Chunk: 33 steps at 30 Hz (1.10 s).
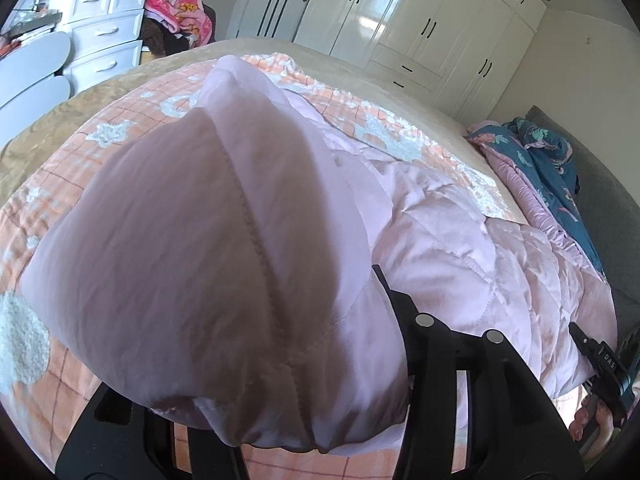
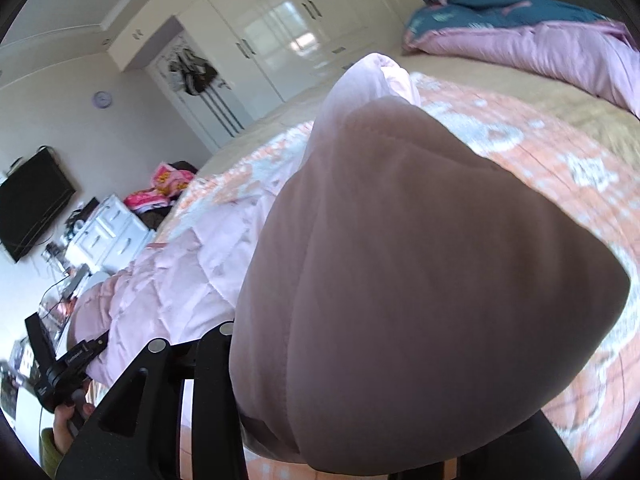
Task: Fold large clothes
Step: 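Carry the lifted end over the jacket with both grippers, folding it again, then lower the folded end onto the jacket and open both grippers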
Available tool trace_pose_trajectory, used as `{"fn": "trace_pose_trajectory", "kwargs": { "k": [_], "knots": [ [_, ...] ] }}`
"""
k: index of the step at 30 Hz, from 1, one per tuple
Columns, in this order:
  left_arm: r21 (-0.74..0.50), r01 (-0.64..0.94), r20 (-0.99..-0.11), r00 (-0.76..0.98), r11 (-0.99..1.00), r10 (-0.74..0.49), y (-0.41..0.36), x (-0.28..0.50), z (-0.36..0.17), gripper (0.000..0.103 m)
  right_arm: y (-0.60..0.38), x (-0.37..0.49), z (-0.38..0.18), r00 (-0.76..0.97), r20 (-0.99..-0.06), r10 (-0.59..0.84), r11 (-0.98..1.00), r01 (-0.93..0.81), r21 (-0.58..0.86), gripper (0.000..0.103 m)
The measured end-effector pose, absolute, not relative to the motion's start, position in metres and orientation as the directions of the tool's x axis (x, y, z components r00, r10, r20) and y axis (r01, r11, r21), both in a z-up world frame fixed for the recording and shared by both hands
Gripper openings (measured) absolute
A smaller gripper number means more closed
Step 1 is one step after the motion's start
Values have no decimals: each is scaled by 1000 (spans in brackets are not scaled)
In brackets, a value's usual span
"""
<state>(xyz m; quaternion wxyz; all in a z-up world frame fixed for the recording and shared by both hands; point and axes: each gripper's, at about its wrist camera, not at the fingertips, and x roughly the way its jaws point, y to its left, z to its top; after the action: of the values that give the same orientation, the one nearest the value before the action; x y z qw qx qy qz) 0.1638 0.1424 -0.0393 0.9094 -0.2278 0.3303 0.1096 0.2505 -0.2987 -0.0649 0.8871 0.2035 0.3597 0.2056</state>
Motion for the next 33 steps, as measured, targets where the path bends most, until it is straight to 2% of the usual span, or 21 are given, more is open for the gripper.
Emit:
{"fn": "trace_pose_trajectory", "kwargs": {
  "k": [3,6,11,12,23,33],
  "knots": [
    [-335,-354,-657,752,873,53,142,164,-43,41,-304,259,-76,632,-594,497,832,-153,533,44],
    [-331,-356,-661,748,874,54,142,163,-45,42,-306,262,-88,610,-628,483,832,-96,546,54],
    [-314,-361,-667,742,878,66,140,162,-48,46,-320,264,-102,592,-671,445,823,24,567,93],
    [-313,-361,-667,742,879,67,139,162,-48,47,-321,263,-102,594,-679,431,829,37,559,95],
    [-333,-379,-694,718,864,47,144,143,-42,60,-326,222,-77,646,-698,309,901,35,432,97],
    [-264,-392,-710,698,882,97,137,105,-22,80,-333,174,-30,738,-614,282,939,-80,335,99]
  ]
}}
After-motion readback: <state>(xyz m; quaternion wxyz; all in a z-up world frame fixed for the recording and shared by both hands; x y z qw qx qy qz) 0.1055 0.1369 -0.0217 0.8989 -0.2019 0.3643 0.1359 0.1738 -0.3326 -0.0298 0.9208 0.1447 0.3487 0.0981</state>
